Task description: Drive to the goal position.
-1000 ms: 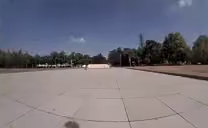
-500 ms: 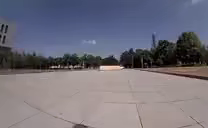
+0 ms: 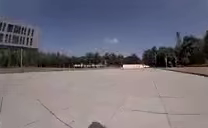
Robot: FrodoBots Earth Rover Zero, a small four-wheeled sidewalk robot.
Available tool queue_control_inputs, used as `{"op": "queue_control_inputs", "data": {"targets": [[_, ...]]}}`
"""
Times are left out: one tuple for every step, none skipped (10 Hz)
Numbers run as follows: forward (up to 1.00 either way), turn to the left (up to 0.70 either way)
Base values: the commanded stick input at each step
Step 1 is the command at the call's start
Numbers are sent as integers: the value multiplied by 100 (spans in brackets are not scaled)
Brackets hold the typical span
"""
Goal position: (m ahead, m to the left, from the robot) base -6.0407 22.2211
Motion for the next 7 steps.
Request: {"op": "queue_control_inputs", "data": {"targets": [[70, 37], [70, 37], [70, 37], [70, 37], [70, 37], [70, 37], [70, 37]]}}
